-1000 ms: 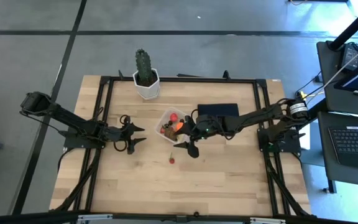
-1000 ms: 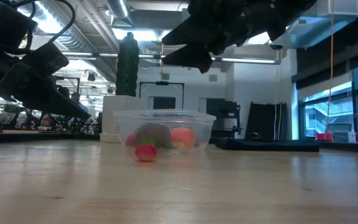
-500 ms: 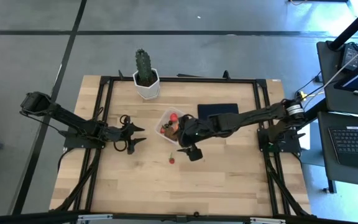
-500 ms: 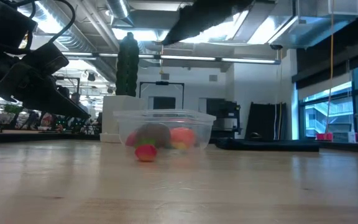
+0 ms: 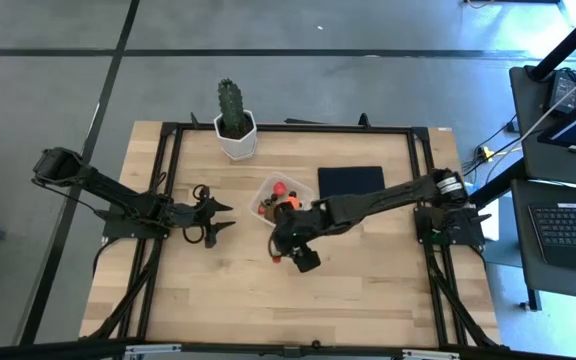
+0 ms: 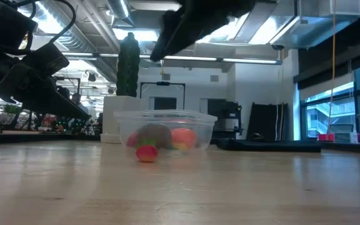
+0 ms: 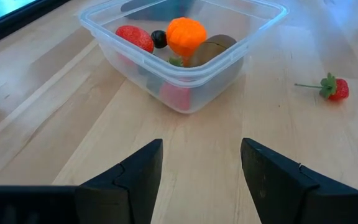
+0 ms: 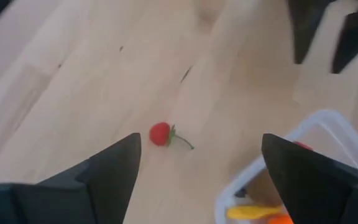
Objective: Pick and placing Produce into tupperware
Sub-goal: Put the red strawberry into the transparent container
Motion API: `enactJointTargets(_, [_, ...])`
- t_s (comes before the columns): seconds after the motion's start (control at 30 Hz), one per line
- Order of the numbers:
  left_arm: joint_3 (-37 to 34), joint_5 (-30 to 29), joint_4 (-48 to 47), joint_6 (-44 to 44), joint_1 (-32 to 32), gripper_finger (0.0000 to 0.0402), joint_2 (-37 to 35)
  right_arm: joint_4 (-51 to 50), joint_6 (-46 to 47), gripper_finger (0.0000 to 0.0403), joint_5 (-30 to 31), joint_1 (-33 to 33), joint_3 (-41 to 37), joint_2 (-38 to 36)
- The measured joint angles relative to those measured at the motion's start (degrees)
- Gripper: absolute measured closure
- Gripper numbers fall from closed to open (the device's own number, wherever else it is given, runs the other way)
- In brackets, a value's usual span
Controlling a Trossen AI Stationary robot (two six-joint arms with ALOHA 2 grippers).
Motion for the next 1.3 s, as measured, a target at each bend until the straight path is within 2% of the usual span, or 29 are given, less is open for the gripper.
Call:
enactJointTargets(0.17, [0.0, 0.0, -0.1, 0.0, 0.0, 0.0193, 0.0, 0.2, -1.7, 0.0071, -0.1, 0.3, 2.3, 5.2])
enactJointTargets(0.6, [0.0, 0.0, -0.2, 0.0, 0.0, 0.0193, 0.0, 2.7, -3.4, 0.0071, -0.1, 1.6, 2.5, 13.2])
enactJointTargets(1.3, [0.0, 0.0, -0.7, 0.0, 0.0, 0.0193, 0.0, 5.5, -5.4, 0.0071, 0.0, 1.2, 2.3, 17.8])
